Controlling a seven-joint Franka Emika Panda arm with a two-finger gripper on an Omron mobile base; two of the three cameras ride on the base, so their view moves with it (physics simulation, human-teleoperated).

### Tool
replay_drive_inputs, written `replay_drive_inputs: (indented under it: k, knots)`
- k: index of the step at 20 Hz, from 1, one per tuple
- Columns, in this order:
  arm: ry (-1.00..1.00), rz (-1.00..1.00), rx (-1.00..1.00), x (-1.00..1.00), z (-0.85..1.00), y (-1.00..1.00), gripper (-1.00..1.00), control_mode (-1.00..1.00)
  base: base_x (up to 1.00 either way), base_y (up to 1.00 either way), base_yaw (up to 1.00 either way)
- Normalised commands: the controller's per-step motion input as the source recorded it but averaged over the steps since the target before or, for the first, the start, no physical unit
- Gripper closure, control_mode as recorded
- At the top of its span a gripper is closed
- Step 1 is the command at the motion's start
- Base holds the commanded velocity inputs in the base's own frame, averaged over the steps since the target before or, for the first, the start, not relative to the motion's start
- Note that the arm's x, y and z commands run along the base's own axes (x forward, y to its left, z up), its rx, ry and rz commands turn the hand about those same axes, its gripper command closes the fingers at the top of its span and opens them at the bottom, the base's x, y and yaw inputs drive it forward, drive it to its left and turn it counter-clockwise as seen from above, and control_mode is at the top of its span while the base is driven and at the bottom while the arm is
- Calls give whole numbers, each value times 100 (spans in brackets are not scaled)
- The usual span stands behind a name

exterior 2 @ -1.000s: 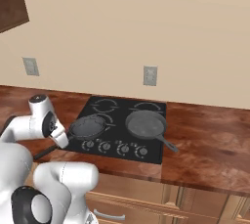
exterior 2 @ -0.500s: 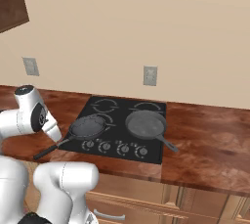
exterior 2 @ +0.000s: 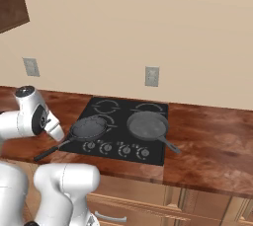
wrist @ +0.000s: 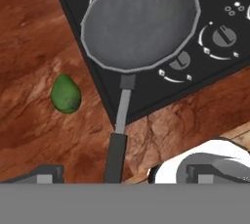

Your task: Place both pans onto different burners. Then place the avocado and the shrimp on different pans.

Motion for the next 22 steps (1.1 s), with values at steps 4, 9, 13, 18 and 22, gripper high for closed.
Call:
replay_drive_inputs:
  k: [4, 9, 13, 18, 22]
  knots:
    - [0, 13, 0, 47, 0, 1, -100, -100, 0, 0, 0]
    - [3, 12, 0, 45, -1, 19, -100, -100, 0, 0, 0]
    - [5, 11, 0, 24, -7, 40, -100, -100, 0, 0, 0]
    - [7, 12, -1, 18, -22, 38, -100, -100, 0, 0, 0]
    - [8, 8, -2, 21, -26, 19, -100, -100, 0, 0, 0]
